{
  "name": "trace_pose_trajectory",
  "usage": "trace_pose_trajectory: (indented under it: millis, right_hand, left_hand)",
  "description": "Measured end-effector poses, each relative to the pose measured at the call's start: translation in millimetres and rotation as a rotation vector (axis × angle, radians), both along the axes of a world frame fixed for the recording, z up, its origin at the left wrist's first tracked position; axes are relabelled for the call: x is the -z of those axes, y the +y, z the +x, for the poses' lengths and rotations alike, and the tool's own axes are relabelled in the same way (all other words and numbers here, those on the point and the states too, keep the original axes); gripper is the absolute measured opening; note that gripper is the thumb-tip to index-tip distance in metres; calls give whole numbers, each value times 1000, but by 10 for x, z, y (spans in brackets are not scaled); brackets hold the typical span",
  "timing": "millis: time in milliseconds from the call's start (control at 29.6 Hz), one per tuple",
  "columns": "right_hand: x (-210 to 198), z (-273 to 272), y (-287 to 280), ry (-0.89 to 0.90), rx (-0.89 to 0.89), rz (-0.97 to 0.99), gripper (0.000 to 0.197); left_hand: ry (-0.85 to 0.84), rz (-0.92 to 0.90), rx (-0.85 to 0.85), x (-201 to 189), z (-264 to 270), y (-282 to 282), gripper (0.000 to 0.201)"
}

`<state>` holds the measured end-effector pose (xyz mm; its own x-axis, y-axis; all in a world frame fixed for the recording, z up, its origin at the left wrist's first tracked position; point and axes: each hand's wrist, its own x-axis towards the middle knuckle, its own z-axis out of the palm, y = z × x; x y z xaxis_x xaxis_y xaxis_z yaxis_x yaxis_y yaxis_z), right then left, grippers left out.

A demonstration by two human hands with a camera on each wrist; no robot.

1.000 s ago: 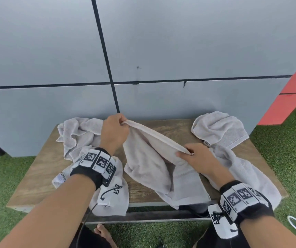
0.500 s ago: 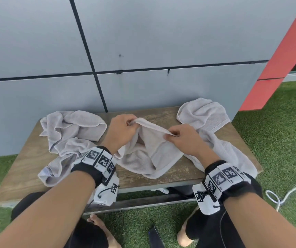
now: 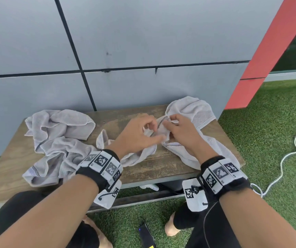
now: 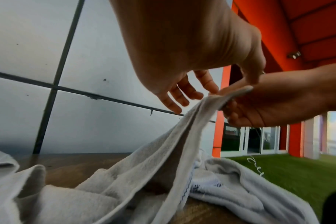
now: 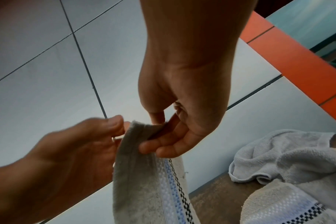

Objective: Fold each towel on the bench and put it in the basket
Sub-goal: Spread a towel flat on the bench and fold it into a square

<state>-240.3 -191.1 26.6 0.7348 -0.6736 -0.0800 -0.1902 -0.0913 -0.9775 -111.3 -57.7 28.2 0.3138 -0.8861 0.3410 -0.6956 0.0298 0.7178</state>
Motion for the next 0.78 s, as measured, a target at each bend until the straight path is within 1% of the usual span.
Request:
trace_pose_trajectory:
  millis: [67,101,202,236,270,337,371,405,439,506,540,574,641,675,709,776]
  right_hand:
    - [-6,-27,-26,6,18,51,26]
    - [-3,-35,-27,24,10,49,26]
    - [15,-58,-1,48,-27,58,25]
    - [19,-62,6,44,-24,67,26]
    - [21,-64,6,38,-9,85,26]
    - [30,-56,-6,16,29,145,29]
    - [26,-47,-12,7,36,164,30]
    - [21,-38,-15,10,32,161,30]
    - [13,-36,-12,24,18,142,30]
    - [-1,-53,-4,46,-13,118,29]
    - [-5,-65,-9,53,-10,105,26]
    - [7,-70,-25,60,19,55,22]
    - [39,-71,-86,69,137,-167,10]
    - [36,-70,-112,46,177,-272,11]
    - [16,-65,-124,7,161,-337,14]
    - [-60,-42,-105,-32,16,-394,16]
  left_hand:
    - [20,103,55,65,-53,7,37]
    - [23,101,43,113,-64,-5,35]
    - [32,27,-26,197,-26,-49,13]
    - [42,31,-35,195,-4,-48,11]
    - [63,61,-33,182,12,-41,14]
    - [95,167,9,157,23,-7,36]
    - [81,205,33,157,25,2,45]
    - [60,214,44,162,23,3,44]
    - [65,191,35,165,31,-6,34]
    - [113,143,-33,121,75,-39,8]
    - [136,138,-71,92,107,-64,10]
    - [151,133,-96,71,143,-87,15]
    - [151,132,-118,28,201,-146,19]
    - [146,138,-108,-1,216,-167,19]
    - [146,146,-92,-9,234,-200,20]
    - [142,161,-40,-47,230,-243,20]
